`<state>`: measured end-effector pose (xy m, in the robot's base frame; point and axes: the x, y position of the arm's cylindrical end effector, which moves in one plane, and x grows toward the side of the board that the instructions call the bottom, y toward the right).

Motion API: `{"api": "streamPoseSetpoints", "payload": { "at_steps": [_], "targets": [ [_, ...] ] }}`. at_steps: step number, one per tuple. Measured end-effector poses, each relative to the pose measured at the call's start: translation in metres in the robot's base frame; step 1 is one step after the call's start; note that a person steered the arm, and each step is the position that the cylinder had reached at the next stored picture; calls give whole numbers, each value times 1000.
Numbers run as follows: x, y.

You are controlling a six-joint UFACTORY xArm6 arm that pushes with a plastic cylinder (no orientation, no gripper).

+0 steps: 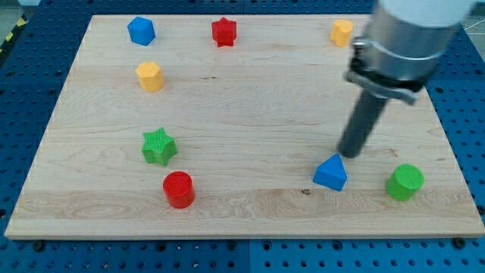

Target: Move green star closer to red circle

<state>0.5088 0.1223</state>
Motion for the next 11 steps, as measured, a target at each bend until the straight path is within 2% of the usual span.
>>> {"api": "streamPoseSetpoints", "payload": {
  "at_steps": [1, 2, 4, 6, 11],
  "targets": [
    [-15, -76],
    [-59, -125],
    [-64, -252],
    [-64, -279],
    [17, -258]
  ]
}}
